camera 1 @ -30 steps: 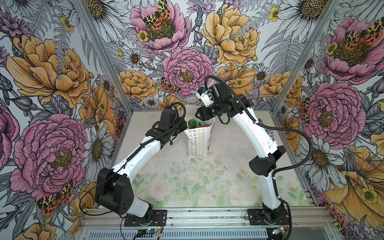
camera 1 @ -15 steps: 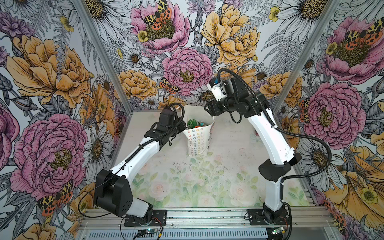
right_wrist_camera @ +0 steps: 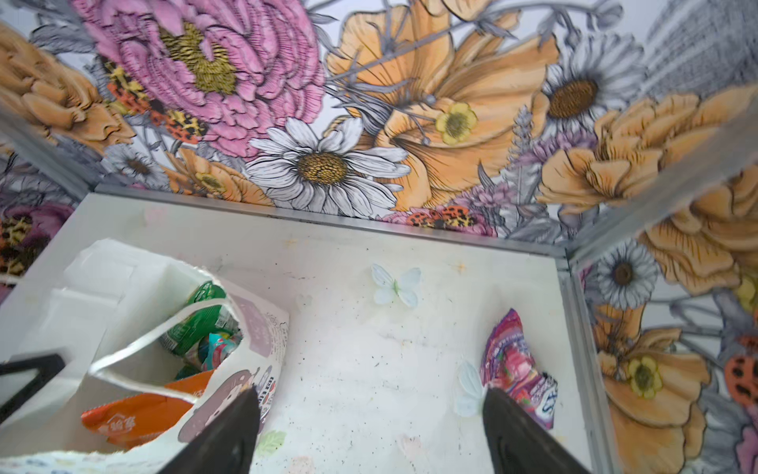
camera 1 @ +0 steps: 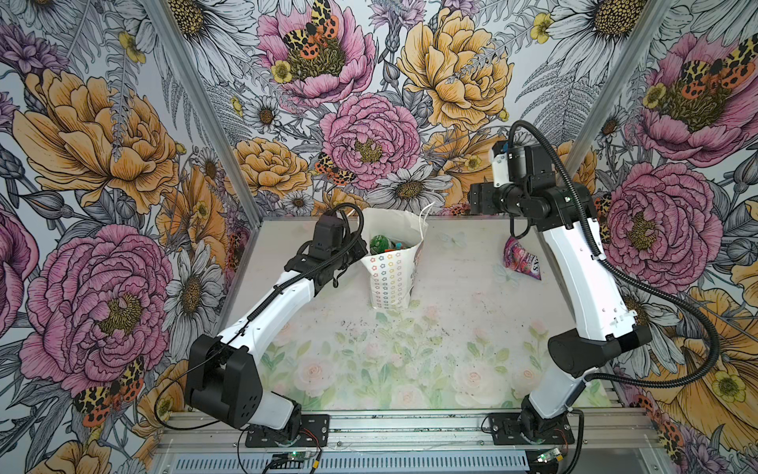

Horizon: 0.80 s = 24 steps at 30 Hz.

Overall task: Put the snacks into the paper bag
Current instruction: 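Move the right gripper back to the purple FOX'S packet on the table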

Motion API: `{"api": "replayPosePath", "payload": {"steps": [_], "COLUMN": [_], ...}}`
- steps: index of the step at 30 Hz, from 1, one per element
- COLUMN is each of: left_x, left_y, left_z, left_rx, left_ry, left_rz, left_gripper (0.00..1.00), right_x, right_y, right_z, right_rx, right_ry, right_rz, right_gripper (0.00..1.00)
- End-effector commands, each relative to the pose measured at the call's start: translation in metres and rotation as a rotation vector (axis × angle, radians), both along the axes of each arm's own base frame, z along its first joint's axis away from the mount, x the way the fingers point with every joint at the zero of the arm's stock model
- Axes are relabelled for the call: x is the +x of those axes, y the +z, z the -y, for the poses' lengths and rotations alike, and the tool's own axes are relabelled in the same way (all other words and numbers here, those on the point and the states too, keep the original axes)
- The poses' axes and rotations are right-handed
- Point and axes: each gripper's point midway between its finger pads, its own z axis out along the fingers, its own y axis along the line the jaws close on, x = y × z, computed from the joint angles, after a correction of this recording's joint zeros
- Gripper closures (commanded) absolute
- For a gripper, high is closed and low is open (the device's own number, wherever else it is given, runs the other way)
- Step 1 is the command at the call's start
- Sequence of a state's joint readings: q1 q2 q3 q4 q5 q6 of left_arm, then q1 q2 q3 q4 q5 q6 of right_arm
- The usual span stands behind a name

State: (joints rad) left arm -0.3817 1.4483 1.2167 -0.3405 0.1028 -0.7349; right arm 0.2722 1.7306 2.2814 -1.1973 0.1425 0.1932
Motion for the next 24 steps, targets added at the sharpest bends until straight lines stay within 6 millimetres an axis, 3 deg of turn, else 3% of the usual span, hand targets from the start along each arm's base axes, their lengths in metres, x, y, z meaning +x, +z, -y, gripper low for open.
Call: {"api": "replayPosePath", "payload": {"steps": [1, 8, 16, 20, 24], "left_x": [0.005, 0.005, 0.007, 0.008, 0.008], "left_y": [0.02, 0.02, 0.019, 0.019, 0.02], "left_z": [-0.004, -0.002, -0.001, 0.0, 0.0], "left_rx": [-0.033, -0.033, -0.032, -0.03, -0.027], "left_ry": [0.01, 0.007, 0.006, 0.005, 0.007], "left_rz": [0.065, 0.064, 0.06, 0.06, 0.06], "left_gripper": [1.0, 1.0, 1.0, 1.0, 1.0], "right_x": [0.001, 0.011, 0.025, 0.031, 0.039], "right_y": [0.004, -0.063, -0.157, -0.198, -0.219], "right_z": [0.039, 0.105, 0.175, 0.195, 0.2], "right_rx": [0.105, 0.265, 0.416, 0.509, 0.628], "right_ry": [-0.16, -0.317, -0.499, -0.58, -0.629], "right_rz": [0.028, -0.11, -0.278, -0.353, -0.354], "right_gripper": [0.07, 0.0, 0.0, 0.0, 0.0]}}
